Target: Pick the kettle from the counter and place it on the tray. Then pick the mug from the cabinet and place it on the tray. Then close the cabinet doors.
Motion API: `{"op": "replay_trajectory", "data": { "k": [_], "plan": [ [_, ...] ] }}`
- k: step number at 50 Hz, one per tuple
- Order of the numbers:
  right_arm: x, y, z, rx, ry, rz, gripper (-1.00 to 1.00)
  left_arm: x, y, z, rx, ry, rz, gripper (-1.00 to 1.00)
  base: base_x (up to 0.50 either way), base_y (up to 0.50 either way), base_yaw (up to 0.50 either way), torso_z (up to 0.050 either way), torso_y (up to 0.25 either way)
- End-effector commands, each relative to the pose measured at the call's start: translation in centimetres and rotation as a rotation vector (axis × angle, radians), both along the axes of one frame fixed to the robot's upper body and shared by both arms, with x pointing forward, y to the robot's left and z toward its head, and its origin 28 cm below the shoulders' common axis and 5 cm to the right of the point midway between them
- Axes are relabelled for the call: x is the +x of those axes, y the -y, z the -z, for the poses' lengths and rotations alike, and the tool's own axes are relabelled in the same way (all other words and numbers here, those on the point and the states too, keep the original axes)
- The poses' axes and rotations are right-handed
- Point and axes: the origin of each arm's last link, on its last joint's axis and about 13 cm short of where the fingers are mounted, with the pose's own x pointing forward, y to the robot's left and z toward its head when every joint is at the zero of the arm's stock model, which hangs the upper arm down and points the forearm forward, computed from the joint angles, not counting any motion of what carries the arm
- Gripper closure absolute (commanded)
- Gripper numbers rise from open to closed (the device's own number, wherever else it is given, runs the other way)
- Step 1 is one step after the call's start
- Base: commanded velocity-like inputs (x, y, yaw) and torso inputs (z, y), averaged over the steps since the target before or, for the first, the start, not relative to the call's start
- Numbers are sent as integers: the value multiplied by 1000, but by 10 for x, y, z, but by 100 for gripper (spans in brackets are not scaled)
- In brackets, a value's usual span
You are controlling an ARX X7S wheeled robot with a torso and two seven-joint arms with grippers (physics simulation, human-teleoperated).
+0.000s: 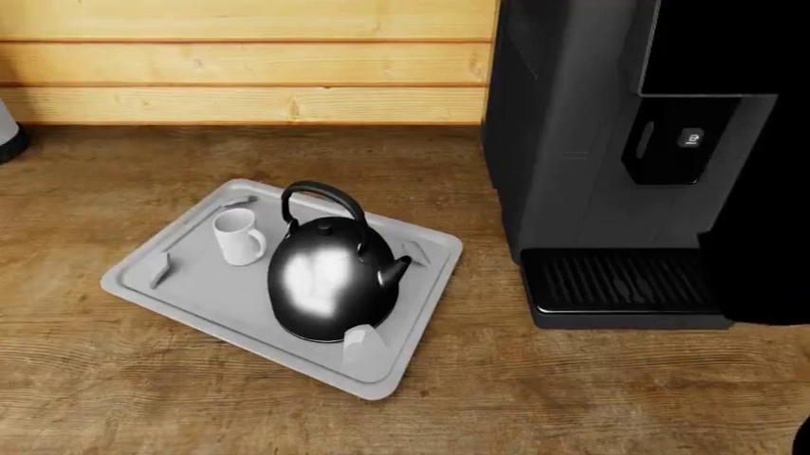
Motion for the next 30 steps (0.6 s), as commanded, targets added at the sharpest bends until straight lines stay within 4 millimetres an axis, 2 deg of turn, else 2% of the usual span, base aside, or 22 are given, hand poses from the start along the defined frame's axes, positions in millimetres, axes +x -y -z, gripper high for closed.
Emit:
{"op": "replay_trajectory", "data": {
  "k": [1,8,30],
  "plan": [
    [1,1,1,-10,-3,18,-100,-3,1,1,-53,31,-19,-100,0,0,0,0,0],
    [3,2,2,-31,9,53,-100,-3,2,4,-66,3,13,-100,0,64,0,0,0],
    [5,0,4,-42,8,52,-100,2,-1,7,-78,-44,4,-100,0,500,0,0,0]
  ]
}}
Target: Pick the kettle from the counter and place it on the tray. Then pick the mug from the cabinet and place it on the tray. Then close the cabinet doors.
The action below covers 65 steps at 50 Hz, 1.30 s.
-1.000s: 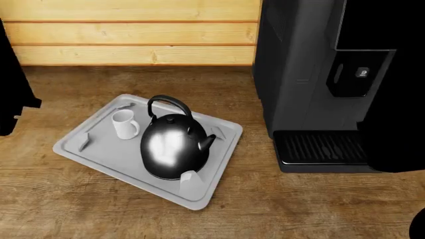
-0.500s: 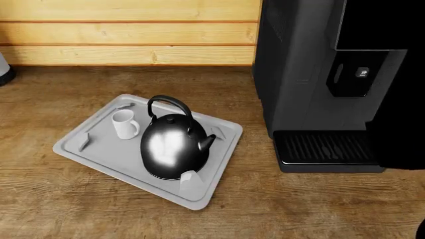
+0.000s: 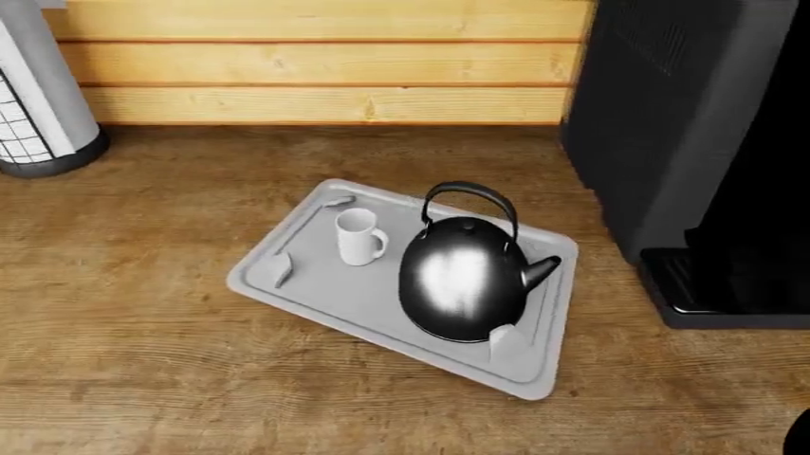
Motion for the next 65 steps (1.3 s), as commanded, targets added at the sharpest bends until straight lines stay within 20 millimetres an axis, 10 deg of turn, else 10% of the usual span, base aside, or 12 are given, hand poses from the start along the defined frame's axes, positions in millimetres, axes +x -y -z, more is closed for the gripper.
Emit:
{"op": "replay_trajectory", "data": {
  "k": [1,18,27,45,65],
  "plan": [
    [1,0,0,-4,-1,2,-100,2,-1,1,-9,-21,2,-100,0,500,0,0,0],
    [-1,0,0,6,-2,-7,-100,3,-3,-4,-27,-64,8,-100,0,500,0,0,0],
    [-1,1,1,32,-16,-10,-100,12,-18,-28,-96,-45,-277,-100,0,0,0,0,0],
    [-1,0,2,42,-18,-18,-100,5,-64,-101,-46,177,-338,-100,0,0,0,0,0],
    [0,1,2,79,-17,-4,-100,24,-3,-239,79,243,9,-100,0,0,0,1,0]
  ]
}}
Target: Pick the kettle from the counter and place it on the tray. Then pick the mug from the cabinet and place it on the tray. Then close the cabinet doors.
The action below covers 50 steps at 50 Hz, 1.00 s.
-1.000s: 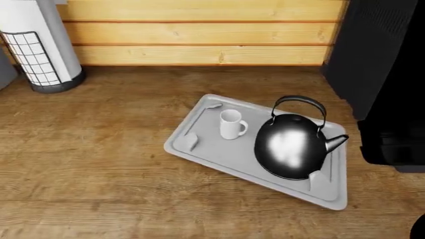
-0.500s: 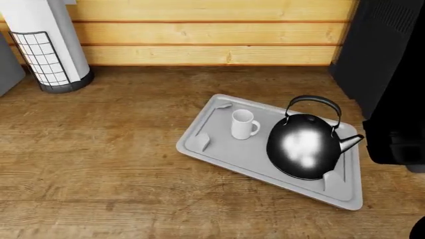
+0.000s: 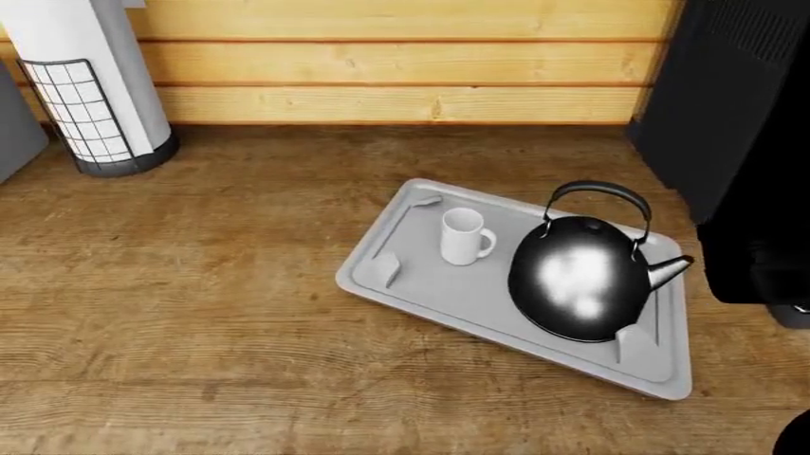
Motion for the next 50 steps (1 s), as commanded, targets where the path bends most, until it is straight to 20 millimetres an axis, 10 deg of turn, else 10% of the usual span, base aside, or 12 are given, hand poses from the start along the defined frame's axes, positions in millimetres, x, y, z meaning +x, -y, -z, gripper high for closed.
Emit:
{"op": "replay_trajectory", "data": {
  "k": [1,26,50],
  "plan": [
    [0,1,1,23,-3,-1,-100,-4,17,-99,-71,74,152,-100,0,0,0,11,0],
    [-9,4,-6,14,7,-35,-100,53,66,-147,-18,-118,428,-100,0,0,0,1,2],
    [-18,12,-4,12,20,-43,-100,80,106,-149,16,-325,564,-100,0,0,0,1,0]
  ]
}}
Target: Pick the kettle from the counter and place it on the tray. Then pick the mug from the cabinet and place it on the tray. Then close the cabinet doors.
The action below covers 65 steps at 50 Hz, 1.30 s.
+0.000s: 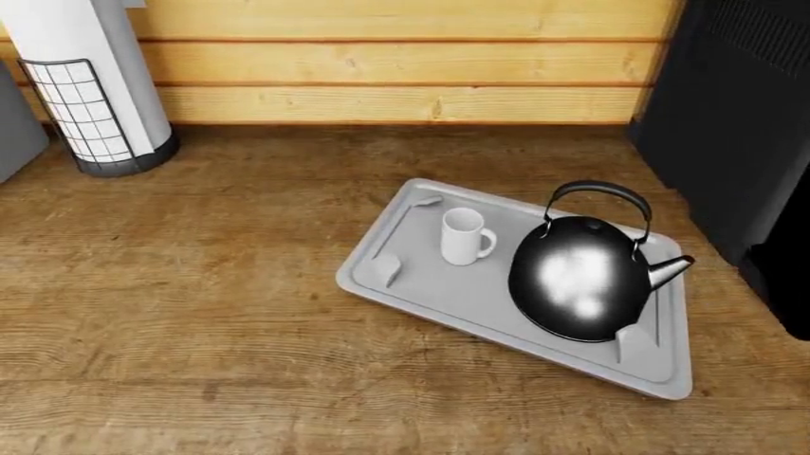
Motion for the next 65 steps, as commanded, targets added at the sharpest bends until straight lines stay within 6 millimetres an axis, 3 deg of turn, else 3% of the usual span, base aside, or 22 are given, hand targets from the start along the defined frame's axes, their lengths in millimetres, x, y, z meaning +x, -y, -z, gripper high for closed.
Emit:
{"op": "replay_trajectory", "data": {
  "k": [1,8,23,37,49,65],
  "plan": [
    [-5,5,0,0,10,1,-100,24,26,4,82,-96,40,-100,0,0,0,0,0],
    [-8,6,-2,-5,21,4,-100,36,29,11,126,-148,21,-100,0,0,0,0,0],
    [-6,6,3,-11,11,-2,-100,60,50,49,282,-262,73,-100,0,0,0,0,0],
    [-5,5,5,-13,2,-7,-100,78,61,81,488,-310,-2,-100,0,0,0,0,0],
    [-5,5,4,-13,1,-8,-100,88,68,93,640,-292,-115,-100,0,0,0,-2,0],
    [-4,5,6,-12,-4,-8,-100,107,74,95,684,-272,-250,-100,0,0,0,-1,0]
  ]
}}
